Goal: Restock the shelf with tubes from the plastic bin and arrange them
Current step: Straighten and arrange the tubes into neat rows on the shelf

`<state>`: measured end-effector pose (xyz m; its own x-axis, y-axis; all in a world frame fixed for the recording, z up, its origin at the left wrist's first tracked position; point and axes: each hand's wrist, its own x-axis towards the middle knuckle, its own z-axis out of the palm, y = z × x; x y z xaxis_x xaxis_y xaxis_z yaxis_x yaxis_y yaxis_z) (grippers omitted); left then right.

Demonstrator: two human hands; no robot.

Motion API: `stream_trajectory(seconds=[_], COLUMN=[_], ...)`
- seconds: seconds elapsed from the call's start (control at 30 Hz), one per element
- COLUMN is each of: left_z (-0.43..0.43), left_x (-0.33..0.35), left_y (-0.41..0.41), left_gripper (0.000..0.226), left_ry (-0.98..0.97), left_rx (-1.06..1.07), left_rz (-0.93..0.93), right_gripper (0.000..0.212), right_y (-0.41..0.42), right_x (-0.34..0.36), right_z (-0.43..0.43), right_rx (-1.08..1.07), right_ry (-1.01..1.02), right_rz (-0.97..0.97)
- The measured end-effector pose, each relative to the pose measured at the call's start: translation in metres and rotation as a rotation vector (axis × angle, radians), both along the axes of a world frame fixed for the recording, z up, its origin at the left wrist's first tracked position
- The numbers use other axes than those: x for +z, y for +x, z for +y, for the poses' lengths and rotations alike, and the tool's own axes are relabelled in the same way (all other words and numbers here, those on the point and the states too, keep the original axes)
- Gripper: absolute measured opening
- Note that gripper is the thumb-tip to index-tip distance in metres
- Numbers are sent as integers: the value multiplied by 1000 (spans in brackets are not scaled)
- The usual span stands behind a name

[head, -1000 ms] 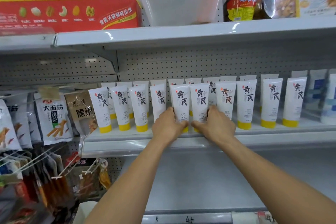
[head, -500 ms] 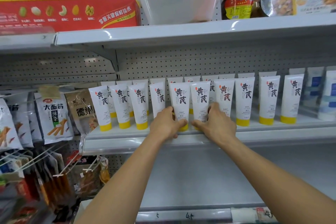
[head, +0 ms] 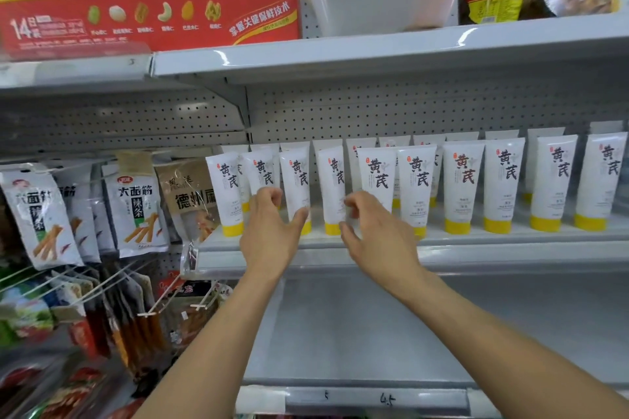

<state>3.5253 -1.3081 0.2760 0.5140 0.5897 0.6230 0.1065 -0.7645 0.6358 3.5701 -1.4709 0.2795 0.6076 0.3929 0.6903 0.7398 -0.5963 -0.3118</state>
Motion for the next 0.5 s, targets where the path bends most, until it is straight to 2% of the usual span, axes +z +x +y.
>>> stream_trajectory(seconds=[0.13,0.23,0.5], left_z=[17,24,29], left_x=[0,2,11], left_y=[8,15,23], left_gripper=[65,62,53], left_ry=[34,72,128], left_rx=[-27,-30,-24], left_rz=[161,251,305], right_gripper=[61,70,65], right_y=[-2,5,14], right_x=[9,11,11], right_z=[40,54,63], right_rx=[-132,-230,-259], right_ry=[-105,-128,-64], right_rz=[131,195,279])
